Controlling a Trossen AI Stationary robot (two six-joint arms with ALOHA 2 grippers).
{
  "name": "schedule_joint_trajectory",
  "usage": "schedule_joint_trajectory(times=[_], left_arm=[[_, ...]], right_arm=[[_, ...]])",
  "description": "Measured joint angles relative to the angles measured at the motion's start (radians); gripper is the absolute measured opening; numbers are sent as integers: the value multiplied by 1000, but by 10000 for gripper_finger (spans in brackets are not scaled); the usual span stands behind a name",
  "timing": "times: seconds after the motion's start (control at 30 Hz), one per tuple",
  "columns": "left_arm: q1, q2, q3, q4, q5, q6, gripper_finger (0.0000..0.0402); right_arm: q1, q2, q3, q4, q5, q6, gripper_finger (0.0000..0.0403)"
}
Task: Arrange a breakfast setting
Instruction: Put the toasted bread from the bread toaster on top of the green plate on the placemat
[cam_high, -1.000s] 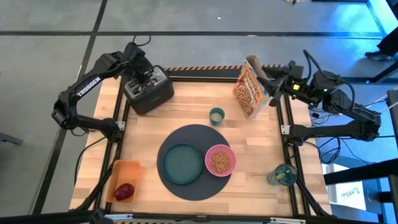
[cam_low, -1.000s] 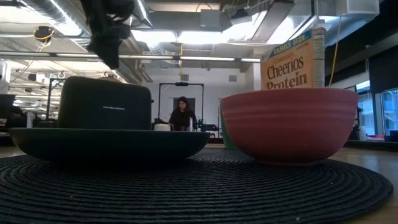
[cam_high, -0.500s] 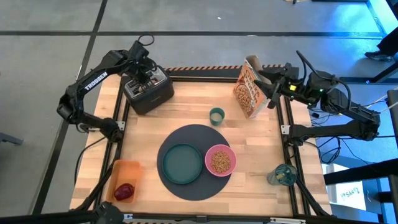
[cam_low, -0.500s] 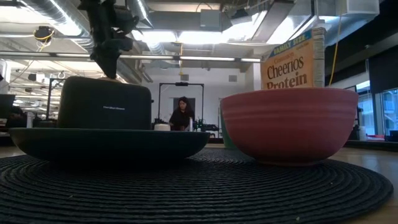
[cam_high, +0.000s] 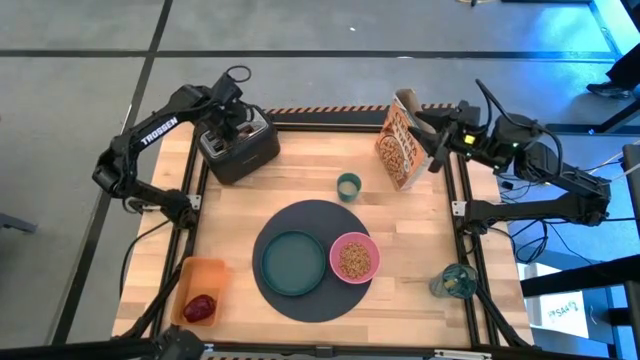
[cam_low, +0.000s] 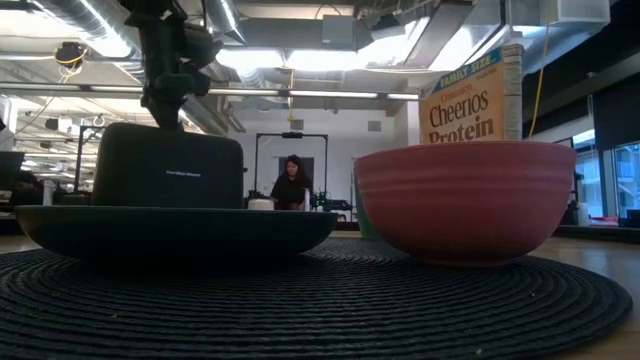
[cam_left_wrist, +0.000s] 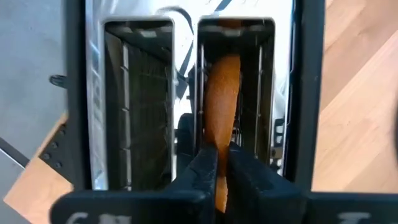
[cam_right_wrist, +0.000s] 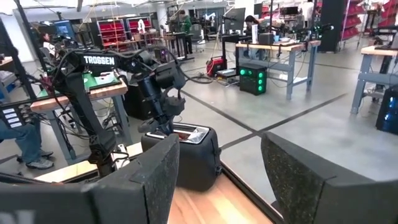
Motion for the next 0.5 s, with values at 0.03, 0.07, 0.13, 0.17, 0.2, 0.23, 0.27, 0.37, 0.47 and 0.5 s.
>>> schedule_joint_trajectory(times=[0.03,0.07,0.13,0.17,0.2,0.23,0.27,0.37,0.47,0.5], left_arm=[[0,0,-10,0,0,-1,12],[0,0,-18,-1,0,-3,8],[0,0,-23,-1,0,-4,6],[0,-1,-23,-1,-1,-7,5],[0,-1,-20,-2,-4,-8,5],[0,-2,-13,-3,-6,-9,5],[0,-6,-5,-4,-8,-11,4],[0,-29,36,-13,-13,-28,4],[0,-67,96,-34,-17,-44,3],[0,-83,120,-39,-17,-56,3]], right_arm=[[0,4,0,1,3,10,218],[0,8,0,2,5,17,218],[0,16,0,2,8,34,218],[0,22,0,1,8,35,218],[0,29,0,3,9,36,218],[0,33,0,5,9,37,218],[0,38,0,5,9,38,218],[0,54,0,23,3,50,218],[1,66,0,30,-8,64,218],[1,69,0,29,-13,67,218]])
